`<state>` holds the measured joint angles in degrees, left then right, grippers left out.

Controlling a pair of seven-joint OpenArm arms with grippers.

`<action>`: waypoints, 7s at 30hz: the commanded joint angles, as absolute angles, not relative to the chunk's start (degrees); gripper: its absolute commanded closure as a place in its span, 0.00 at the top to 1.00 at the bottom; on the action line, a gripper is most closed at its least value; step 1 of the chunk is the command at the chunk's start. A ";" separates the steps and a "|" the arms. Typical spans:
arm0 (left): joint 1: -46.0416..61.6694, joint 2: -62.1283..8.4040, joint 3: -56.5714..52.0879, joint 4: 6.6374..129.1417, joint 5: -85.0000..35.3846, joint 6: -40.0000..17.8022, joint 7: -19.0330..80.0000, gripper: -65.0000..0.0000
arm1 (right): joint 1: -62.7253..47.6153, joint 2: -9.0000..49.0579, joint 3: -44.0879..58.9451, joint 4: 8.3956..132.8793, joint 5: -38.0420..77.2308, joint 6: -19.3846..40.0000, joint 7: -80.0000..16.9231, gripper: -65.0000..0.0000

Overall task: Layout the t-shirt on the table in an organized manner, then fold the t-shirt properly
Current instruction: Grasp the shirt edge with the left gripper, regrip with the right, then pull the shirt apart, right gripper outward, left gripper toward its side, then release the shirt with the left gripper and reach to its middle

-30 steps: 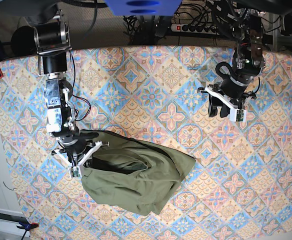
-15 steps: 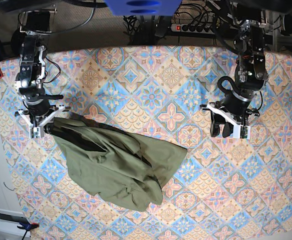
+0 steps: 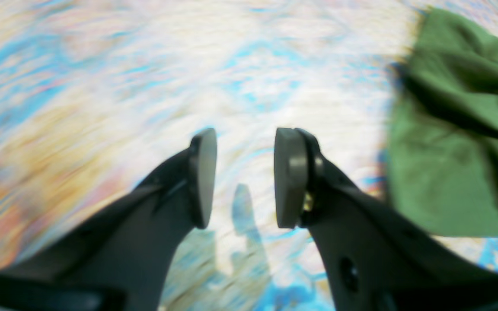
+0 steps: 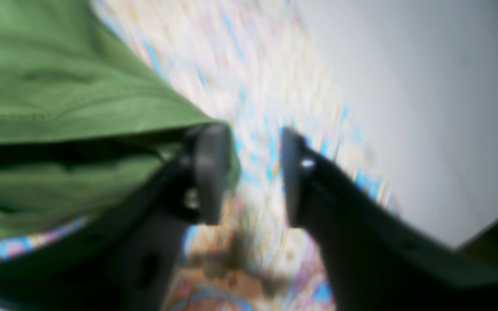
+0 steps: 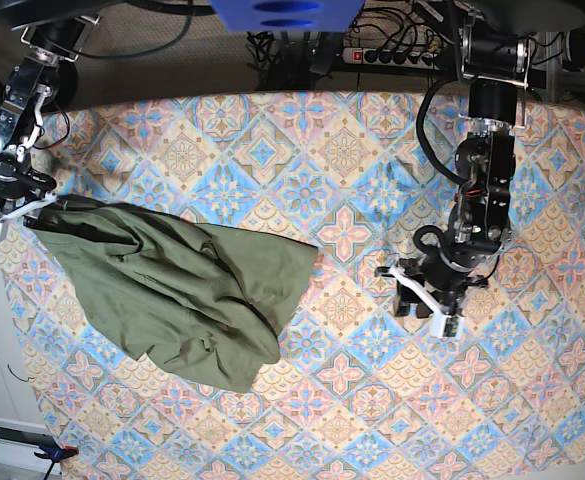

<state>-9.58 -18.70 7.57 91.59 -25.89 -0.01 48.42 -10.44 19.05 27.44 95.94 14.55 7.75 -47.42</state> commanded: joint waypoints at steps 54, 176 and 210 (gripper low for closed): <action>-16.48 -9.63 16.48 75.82 -25.89 0.13 47.43 0.35 | 14.73 17.45 -23.08 78.90 8.66 8.13 -35.21 0.41; 2.68 -28.70 2.59 102.46 -34.24 -23.34 57.27 0.00 | -21.93 17.01 44.09 113.01 50.77 17.36 -38.20 0.02; -8.40 -20.79 -15.16 84.97 -40.48 -23.25 63.69 0.58 | -21.41 17.10 43.47 112.92 50.77 17.36 -42.86 0.02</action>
<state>-7.16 -19.86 -14.87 83.44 -39.09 -22.92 65.19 -21.78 15.97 43.20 111.98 49.60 16.95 -44.84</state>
